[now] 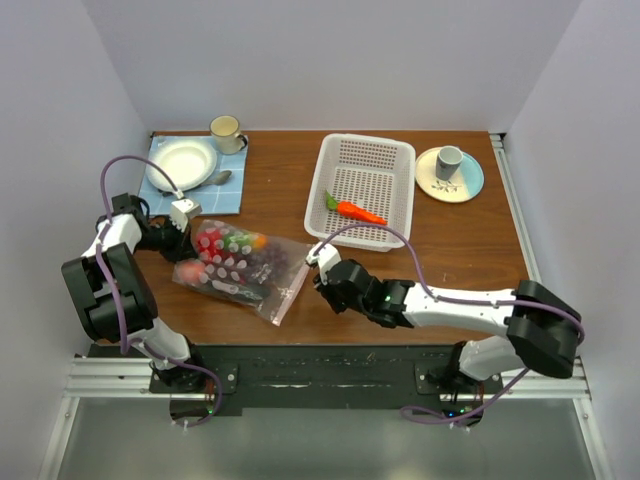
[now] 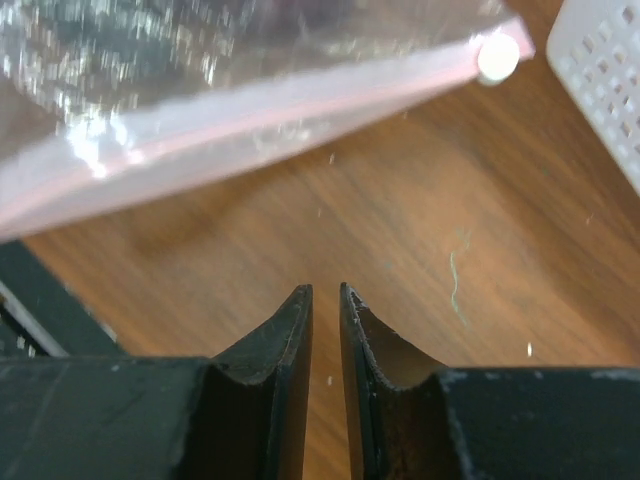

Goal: Open the zip-top bag and remove the fake food

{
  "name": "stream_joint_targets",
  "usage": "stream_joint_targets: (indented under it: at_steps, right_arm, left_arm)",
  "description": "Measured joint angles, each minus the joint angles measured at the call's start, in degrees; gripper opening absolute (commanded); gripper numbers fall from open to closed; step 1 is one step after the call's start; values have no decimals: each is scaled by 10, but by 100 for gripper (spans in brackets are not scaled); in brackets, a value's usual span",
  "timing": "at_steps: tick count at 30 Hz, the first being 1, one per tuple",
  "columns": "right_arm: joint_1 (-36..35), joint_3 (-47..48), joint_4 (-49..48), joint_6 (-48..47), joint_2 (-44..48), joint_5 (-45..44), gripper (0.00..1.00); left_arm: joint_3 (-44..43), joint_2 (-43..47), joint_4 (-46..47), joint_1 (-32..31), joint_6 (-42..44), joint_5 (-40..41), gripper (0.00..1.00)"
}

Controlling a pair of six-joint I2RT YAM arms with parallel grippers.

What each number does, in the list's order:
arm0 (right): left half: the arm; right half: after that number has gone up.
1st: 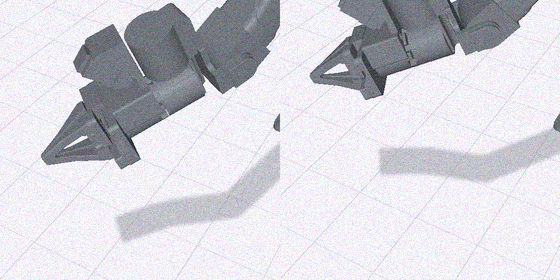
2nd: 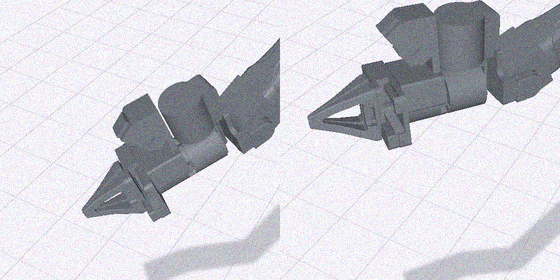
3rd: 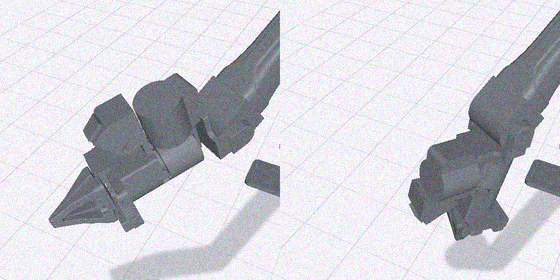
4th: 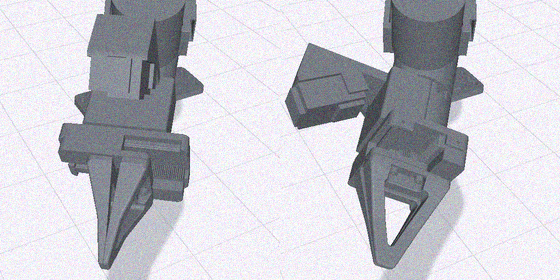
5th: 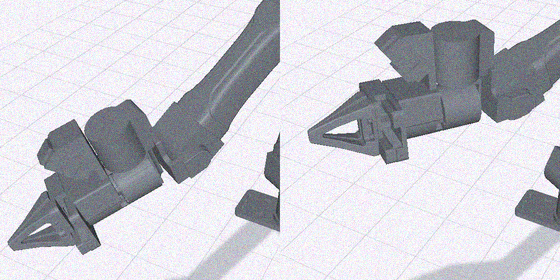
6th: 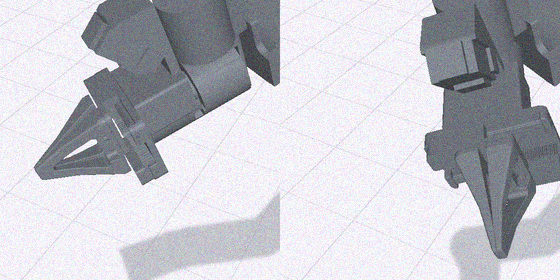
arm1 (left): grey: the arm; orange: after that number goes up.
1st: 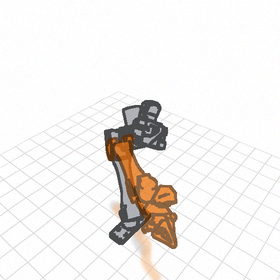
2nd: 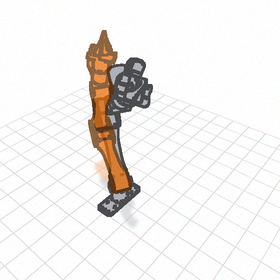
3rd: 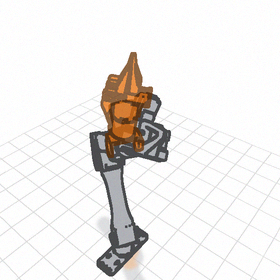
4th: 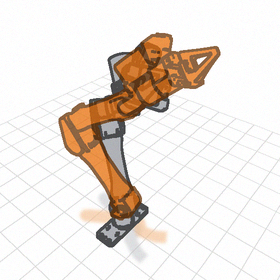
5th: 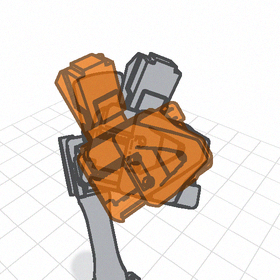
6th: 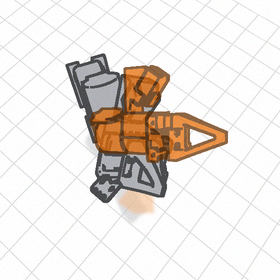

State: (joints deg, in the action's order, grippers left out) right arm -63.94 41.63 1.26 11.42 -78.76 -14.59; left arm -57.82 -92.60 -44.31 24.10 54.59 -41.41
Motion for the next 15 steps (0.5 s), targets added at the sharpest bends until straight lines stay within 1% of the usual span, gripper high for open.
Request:
stream_joint_targets:
  at_steps: [2, 5, 9, 11, 12, 13, 14, 15]
  right_arm:
    - [2, 0, -35, 2, -16, -10, 26]
    - [2, 0, -83, 4, -40, -16, 26]
    - [2, 23, -132, 10, -101, -14, 26]
    - [2, 36, -157, 14, -135, -12, 34]
    - [2, 40, -169, 16, -148, -11, 41]
    - [2, 44, -177, 18, -158, -10, 57]
    - [2, 49, -184, 20, -168, -9, 68]
    - [2, 56, -192, 23, -178, -9, 76]
  left_arm:
    - [0, 0, 0, 0, 0, 0, 0]
    - [0, 0, -1, 1, 0, 0, 0]
    - [0, 0, -2, 2, 0, 0, 0]
    - [0, 0, -2, 2, 0, 0, 0]
    - [0, 0, -2, 2, 0, 0, 0]
    - [0, 0, -2, 2, 0, 0, 0]
    - [0, 0, -2, 2, 0, 0, 0]
    - [0, 0, -2, 2, 0, 0, 0]
